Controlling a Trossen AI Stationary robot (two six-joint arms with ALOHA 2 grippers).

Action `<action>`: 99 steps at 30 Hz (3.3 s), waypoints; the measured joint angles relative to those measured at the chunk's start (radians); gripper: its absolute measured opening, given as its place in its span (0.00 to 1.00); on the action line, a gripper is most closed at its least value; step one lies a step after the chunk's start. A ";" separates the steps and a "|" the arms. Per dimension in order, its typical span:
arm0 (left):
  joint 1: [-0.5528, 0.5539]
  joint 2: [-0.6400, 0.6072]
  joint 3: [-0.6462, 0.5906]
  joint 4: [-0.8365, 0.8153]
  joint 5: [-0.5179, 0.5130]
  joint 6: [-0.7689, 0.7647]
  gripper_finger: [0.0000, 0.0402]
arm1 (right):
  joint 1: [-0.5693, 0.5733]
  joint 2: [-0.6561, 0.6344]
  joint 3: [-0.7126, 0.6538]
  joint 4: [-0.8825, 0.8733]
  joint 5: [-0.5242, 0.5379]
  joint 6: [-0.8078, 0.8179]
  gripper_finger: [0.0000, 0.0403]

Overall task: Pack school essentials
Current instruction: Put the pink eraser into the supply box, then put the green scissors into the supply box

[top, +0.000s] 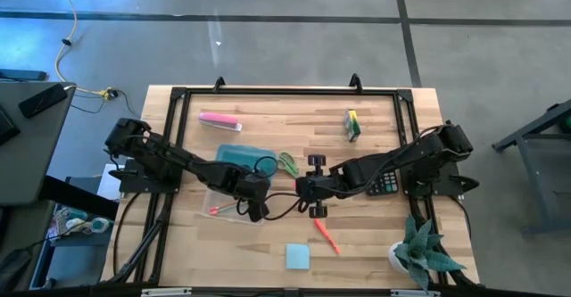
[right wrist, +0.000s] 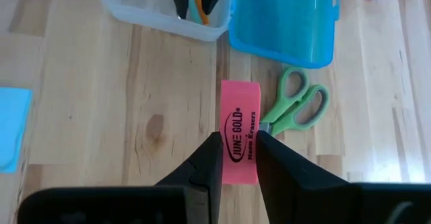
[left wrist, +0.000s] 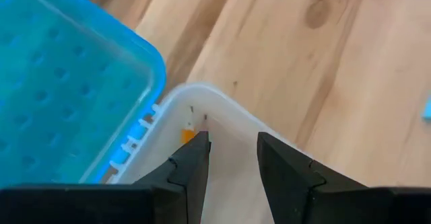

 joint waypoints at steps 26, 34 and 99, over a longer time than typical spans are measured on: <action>-0.181 -0.380 -0.139 -0.357 -0.373 -0.183 0.29 | 0.000 0.060 -0.175 0.633 -0.132 0.086 0.17; -0.195 -0.465 -0.245 -0.378 -0.329 -0.295 0.29 | -0.015 0.173 -0.165 0.867 -0.130 0.071 0.17; -0.309 -0.381 -0.247 -0.675 -0.144 -0.558 0.29 | -0.121 0.085 -0.101 0.494 0.131 0.012 0.47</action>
